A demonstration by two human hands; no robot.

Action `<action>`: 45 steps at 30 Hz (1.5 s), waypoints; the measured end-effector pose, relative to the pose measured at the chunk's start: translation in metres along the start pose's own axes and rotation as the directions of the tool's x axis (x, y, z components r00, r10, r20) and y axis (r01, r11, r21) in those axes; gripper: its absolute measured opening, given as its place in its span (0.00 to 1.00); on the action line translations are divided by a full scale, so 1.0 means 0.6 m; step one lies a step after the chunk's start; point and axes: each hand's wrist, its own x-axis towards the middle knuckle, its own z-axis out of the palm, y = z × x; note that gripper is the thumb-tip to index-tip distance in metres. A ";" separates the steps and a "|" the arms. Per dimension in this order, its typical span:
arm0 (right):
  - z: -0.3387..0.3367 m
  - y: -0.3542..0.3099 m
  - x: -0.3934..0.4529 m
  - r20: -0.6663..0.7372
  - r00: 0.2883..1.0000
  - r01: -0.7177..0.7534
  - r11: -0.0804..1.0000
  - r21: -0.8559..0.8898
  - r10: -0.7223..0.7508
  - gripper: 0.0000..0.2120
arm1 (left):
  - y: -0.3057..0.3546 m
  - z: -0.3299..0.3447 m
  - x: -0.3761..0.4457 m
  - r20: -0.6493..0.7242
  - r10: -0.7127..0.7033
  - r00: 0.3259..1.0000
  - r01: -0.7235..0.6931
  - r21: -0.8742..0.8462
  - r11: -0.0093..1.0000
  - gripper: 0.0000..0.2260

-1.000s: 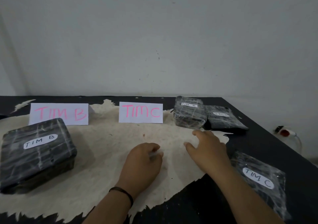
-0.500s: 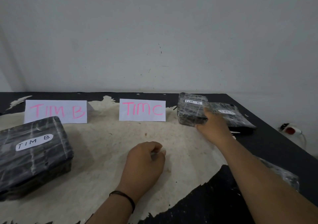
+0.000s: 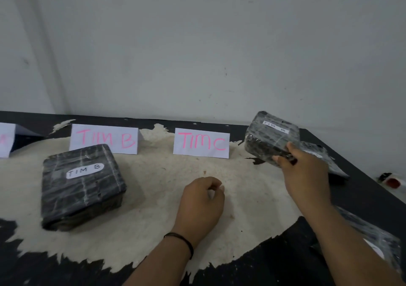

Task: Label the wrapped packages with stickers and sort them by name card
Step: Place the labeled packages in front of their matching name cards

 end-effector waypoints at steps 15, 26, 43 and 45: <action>0.008 -0.159 -0.182 0.052 0.943 0.316 0.936 0.155 -0.328 0.24 | 0.007 -0.219 -0.054 -0.356 0.132 0.925 -0.094 0.121 0.988 0.07; 0.133 -0.338 -0.320 0.276 0.577 0.620 0.632 0.465 -0.769 0.24 | -0.084 -0.497 -0.119 -0.768 -0.305 0.563 0.038 -0.345 0.938 0.04; 0.122 -0.314 -0.318 0.327 0.664 0.620 0.740 0.260 -0.672 0.26 | -0.032 -0.450 -0.125 -0.569 -0.186 0.801 0.204 -0.032 0.978 0.03; 0.096 -0.292 -0.296 0.299 0.717 0.590 0.777 0.221 -0.630 0.24 | -0.010 -0.413 -0.113 -0.528 -0.140 0.837 0.156 -0.013 0.988 0.03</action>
